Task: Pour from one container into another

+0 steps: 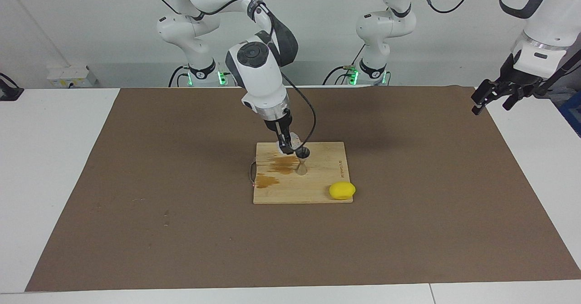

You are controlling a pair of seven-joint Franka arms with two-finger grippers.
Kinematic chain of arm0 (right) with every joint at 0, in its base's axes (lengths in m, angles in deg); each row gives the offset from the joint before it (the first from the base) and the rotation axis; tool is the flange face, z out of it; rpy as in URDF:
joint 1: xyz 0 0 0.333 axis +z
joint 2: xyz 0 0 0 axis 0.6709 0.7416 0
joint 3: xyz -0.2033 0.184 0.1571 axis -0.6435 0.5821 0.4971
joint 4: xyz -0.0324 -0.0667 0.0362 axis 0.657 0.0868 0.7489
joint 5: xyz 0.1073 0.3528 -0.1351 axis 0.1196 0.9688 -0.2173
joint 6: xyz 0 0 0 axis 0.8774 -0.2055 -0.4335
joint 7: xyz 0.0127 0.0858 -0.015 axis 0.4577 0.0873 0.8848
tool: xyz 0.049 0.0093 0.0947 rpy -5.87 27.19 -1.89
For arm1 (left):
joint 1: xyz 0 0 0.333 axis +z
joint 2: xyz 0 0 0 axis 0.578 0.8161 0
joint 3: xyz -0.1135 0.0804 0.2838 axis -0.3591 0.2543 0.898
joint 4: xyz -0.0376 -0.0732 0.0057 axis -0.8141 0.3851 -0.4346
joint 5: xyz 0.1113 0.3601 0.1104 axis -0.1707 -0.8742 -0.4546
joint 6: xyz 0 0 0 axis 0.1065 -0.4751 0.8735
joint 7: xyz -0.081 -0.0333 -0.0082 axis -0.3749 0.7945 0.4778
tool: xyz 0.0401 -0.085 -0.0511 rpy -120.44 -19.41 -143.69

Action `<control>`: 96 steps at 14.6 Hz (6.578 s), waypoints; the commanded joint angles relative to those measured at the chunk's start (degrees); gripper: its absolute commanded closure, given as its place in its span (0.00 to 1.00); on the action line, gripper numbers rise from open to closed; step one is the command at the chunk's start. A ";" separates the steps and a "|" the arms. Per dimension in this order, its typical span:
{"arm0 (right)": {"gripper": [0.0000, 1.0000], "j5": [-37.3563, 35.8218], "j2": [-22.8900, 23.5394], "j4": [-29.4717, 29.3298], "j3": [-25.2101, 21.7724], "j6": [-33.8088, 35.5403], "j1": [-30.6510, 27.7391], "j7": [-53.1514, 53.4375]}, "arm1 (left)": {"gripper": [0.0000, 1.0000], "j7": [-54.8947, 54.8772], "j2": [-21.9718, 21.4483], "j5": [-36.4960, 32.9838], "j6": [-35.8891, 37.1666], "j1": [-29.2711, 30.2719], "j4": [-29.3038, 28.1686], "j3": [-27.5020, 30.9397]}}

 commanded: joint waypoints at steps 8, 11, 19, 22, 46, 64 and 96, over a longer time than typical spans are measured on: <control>1.00 3.05 1.32 -2.83 0.28 -1.77 -1.46 2.27 | 0.00 1.12 0.49 -0.21 0.98 -6.20 0.76 2.91; 1.00 6.57 1.32 -2.39 0.36 -3.54 -2.78 1.74 | 0.00 1.83 0.40 -0.21 0.97 -6.64 0.40 2.64; 1.00 22.73 0.18 1.04 0.45 -8.20 -6.29 -9.75 | 0.00 2.53 0.58 -1.09 3.25 -8.05 2.69 -1.23; 1.00 27.40 -0.35 1.66 0.80 -7.85 -9.36 -14.41 | 0.00 2.62 0.31 -0.39 3.87 -8.22 3.66 -1.23; 1.00 48.51 -1.15 14.93 0.80 18.87 -46.27 -57.22 | 0.00 2.88 -1.36 -2.94 0.98 -6.99 0.58 -1.23; 1.00 47.45 9.14 15.28 0.80 17.39 -53.76 -71.82 | 0.00 2.97 -1.71 -3.03 1.33 -7.26 -0.03 -1.23; 0.00 58.70 8.70 20.82 0.80 11.22 -45.14 -75.96 | 0.00 2.88 -1.71 -3.20 0.98 -7.17 0.14 -1.14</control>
